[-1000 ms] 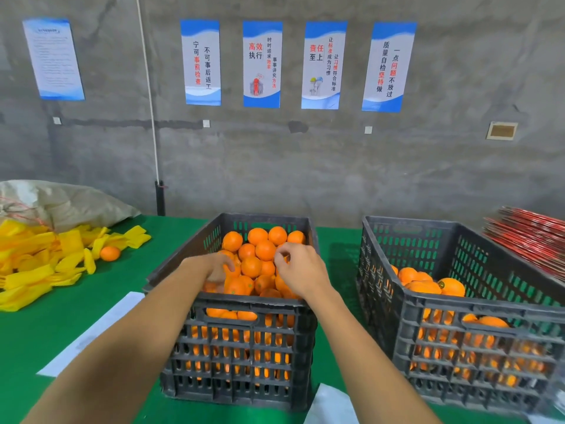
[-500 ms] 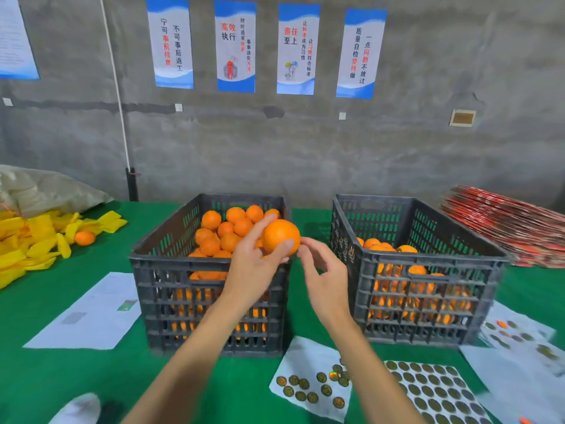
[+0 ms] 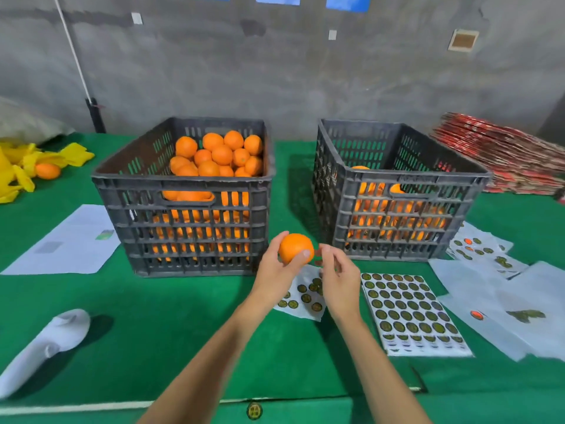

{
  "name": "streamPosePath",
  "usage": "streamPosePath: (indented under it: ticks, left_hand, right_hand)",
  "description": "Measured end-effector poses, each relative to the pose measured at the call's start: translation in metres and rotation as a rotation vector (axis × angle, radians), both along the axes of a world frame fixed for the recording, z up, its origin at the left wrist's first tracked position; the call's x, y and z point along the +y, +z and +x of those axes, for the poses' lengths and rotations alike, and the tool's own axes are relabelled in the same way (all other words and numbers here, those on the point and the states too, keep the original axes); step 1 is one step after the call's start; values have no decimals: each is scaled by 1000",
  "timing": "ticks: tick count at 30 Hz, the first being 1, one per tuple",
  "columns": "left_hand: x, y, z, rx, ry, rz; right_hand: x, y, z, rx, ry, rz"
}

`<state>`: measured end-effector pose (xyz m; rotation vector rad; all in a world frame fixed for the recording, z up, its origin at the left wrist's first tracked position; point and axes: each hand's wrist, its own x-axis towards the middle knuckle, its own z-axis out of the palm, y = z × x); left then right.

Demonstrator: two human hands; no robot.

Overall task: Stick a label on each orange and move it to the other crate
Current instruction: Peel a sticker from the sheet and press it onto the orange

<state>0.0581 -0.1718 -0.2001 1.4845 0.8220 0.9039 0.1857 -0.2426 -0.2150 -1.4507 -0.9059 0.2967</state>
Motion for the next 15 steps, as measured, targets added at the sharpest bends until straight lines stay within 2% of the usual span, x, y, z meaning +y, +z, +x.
streamPosePath:
  ticks: [4,9,15]
  left_hand:
    - [1,-34,9,9,28,-120]
    - [-3,-57,14,-84,72,-221]
    - [3,-61,8,-178,87,-330]
  right_hand:
    - [-1,-27,12,-152,-78,-212]
    - [1,-41,21,-338,40,-506]
    - [0,-46,20,-487,123,-603]
